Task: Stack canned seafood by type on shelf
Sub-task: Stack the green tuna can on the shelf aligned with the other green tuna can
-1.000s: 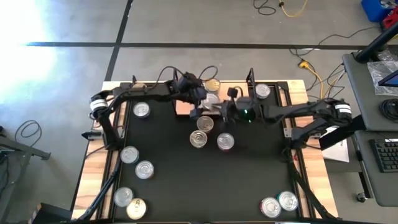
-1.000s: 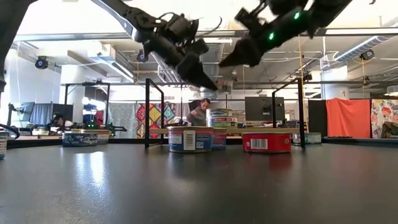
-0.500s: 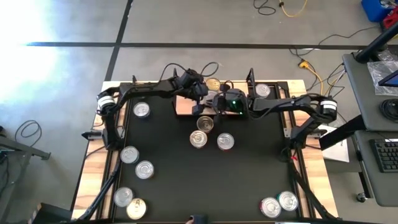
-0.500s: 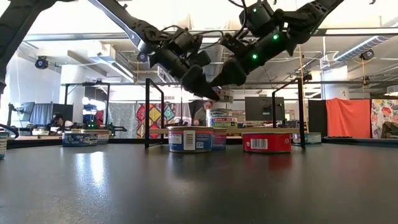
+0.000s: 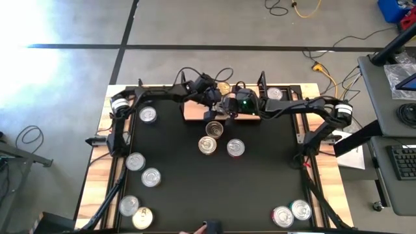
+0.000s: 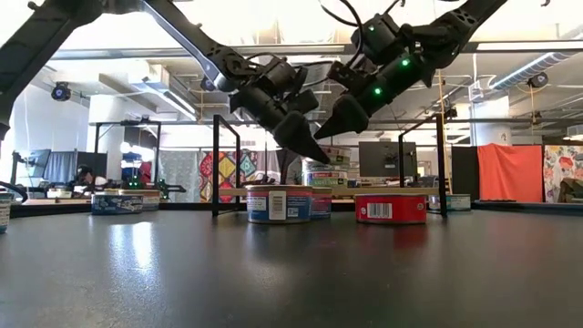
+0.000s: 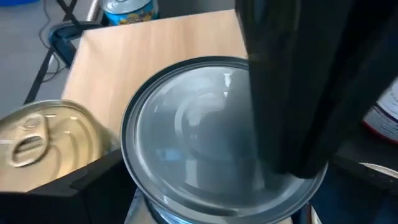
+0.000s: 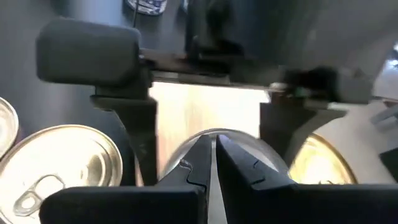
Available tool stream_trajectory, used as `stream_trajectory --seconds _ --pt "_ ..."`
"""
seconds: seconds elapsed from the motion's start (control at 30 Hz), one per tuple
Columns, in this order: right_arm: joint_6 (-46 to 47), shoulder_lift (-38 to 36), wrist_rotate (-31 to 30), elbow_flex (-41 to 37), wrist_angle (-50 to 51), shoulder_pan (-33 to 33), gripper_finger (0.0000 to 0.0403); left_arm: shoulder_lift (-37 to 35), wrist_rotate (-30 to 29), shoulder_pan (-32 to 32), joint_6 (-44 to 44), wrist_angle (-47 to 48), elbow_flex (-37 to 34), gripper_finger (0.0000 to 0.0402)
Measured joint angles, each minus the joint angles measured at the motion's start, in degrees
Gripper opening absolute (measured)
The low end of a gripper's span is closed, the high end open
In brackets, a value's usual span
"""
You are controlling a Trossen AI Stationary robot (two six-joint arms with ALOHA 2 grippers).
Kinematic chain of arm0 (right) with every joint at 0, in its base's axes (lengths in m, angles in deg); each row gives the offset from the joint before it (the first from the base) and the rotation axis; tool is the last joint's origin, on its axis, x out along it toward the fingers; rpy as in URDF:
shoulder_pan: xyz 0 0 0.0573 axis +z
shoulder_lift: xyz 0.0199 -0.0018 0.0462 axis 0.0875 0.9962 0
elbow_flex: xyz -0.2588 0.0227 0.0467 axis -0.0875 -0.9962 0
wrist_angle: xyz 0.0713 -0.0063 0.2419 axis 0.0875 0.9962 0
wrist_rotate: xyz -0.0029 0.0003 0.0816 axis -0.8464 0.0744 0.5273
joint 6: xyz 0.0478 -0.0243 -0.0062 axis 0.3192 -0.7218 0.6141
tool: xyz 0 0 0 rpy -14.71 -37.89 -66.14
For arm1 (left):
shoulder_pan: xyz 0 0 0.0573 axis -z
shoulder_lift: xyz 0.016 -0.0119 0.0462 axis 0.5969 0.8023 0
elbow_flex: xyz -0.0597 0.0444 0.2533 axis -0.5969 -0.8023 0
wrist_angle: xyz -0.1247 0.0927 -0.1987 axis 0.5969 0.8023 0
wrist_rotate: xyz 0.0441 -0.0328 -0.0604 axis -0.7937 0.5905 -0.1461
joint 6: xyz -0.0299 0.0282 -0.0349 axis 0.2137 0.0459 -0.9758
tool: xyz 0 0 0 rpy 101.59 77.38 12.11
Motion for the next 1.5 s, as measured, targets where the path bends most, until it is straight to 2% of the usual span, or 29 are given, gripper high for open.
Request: stream_trajectory --seconds 0.53,1.23,1.5 --pt "-0.37 5.26 2.02 0.04 -2.79 -1.51 0.0017 0.00 -0.37 -1.03 0.83 1.78 -0.76 0.0391" --pt "0.74 3.84 2.22 0.04 1.96 -1.85 0.0018 -0.09 -0.09 -0.71 0.35 1.15 -1.36 0.0396" --pt "1.34 3.45 1.77 0.00 2.00 -1.87 0.0018 -0.11 -0.31 -0.59 0.69 6.24 1.97 0.0396"
